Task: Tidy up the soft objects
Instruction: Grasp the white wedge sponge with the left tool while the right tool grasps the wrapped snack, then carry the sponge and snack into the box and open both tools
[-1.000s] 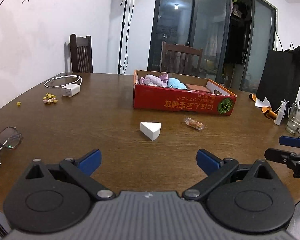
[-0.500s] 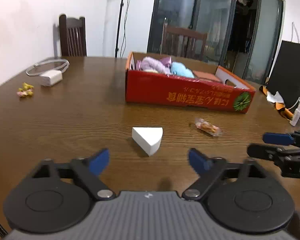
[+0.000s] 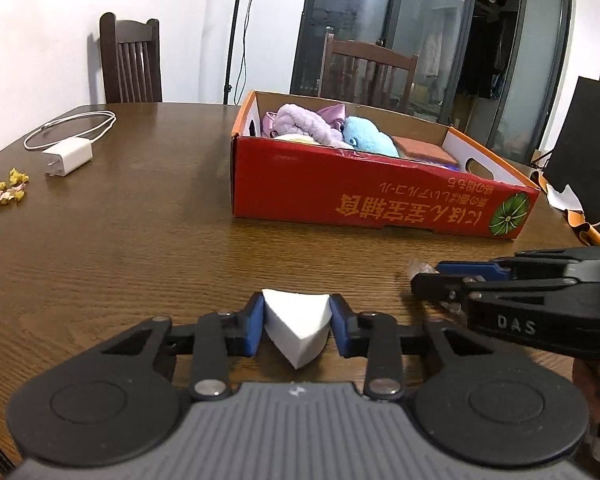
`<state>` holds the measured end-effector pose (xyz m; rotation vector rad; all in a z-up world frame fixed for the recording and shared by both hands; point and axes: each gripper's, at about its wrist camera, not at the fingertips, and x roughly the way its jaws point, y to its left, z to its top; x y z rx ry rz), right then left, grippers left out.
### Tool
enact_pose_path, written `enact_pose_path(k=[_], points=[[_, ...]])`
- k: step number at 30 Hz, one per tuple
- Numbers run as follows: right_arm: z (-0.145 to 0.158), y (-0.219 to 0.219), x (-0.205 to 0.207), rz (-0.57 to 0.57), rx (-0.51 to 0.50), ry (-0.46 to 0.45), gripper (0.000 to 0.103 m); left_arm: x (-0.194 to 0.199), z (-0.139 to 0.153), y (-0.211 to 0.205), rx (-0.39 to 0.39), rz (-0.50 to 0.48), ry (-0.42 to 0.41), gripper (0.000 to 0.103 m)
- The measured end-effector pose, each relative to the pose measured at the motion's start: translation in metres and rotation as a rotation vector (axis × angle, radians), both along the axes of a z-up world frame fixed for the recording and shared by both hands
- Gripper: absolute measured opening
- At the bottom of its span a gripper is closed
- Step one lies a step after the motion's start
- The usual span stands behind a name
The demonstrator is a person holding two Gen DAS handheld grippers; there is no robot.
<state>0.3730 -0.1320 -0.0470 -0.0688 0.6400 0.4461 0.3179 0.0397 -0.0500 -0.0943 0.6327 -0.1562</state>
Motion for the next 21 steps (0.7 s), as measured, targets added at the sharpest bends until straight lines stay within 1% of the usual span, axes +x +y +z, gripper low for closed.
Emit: enact_pose_path(k=[1,5,10,14,21], points=[[0.0,0.0,0.001,0.0,0.0,-0.003,0.017,0.0,0.001,0.0,0.001,-0.003,0.0,0.034],[0.003,-0.001,-0.005,0.0,0.003,-0.013,0.016,-0.008,0.009,-0.001,0.004,-0.01,-0.014,0.034],[0.016,-0.014,-0.035,-0.011,0.041,-0.049,0.016,-0.037,0.029,-0.001,0.014,-0.018,-0.066,0.034],[0.025,-0.028,-0.078,-0.034,0.059,-0.076,0.016,-0.068,0.045,-0.004,0.014,-0.03,-0.103,0.034],[0.039,-0.056,-0.16,-0.074,0.122,-0.141,0.016,-0.131,0.07,-0.017,0.025,-0.046,-0.204,0.034]])
